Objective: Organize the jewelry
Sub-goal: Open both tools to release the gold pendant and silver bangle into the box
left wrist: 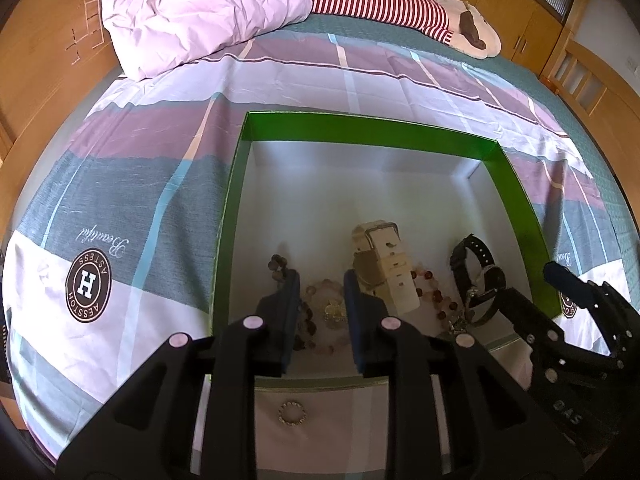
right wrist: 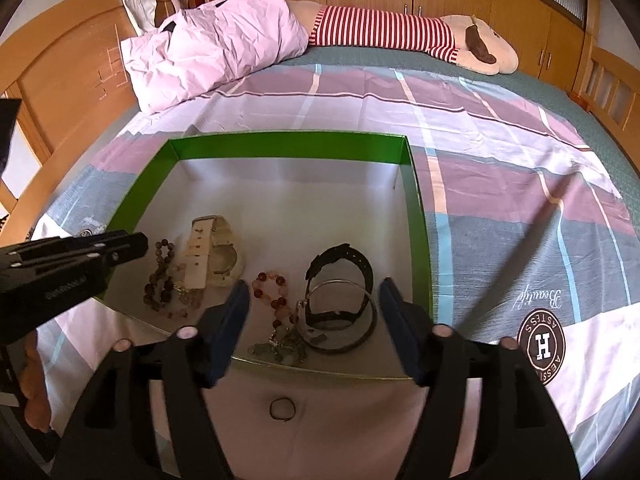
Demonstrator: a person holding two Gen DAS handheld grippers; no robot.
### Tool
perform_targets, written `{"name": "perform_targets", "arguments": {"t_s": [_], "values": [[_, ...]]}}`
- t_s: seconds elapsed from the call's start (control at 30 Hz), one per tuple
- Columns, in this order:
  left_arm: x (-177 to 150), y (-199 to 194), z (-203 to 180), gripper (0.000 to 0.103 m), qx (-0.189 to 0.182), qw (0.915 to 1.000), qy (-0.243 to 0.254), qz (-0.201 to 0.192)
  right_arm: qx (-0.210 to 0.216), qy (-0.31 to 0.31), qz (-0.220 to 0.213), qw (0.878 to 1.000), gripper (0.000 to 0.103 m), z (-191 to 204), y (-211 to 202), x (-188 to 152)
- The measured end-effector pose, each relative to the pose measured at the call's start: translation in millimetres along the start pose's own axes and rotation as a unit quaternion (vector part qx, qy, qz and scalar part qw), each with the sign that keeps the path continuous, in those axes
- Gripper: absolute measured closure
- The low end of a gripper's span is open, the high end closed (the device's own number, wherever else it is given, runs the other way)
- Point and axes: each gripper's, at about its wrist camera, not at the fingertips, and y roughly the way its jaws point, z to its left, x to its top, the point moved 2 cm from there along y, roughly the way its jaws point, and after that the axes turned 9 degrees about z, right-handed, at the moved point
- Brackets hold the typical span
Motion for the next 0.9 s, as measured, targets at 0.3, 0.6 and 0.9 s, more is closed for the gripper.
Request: {"name": "perform_targets", "arguments": {"t_s": [0.3, 0.6, 0.9], "values": [[-3, -3, -3, 0.075, 0.002, 1.0000, 0.004, -0.004, 0.010, -0.005, 0.000, 1.000, 0.032, 4, -8, -5], [-53, -28, 3, 0.071, 0.007, 0.9998, -0.007, 0.015, 0.054, -0.073, 0.034, 0.995, 0.032, 36, -29, -57], [-79, -16, 29, 0.062, -0.007, 0.9978, -0.025, 0.061, -0.012, -0.075, 0.104, 0.992, 0.039, 44, 36, -73]]}}
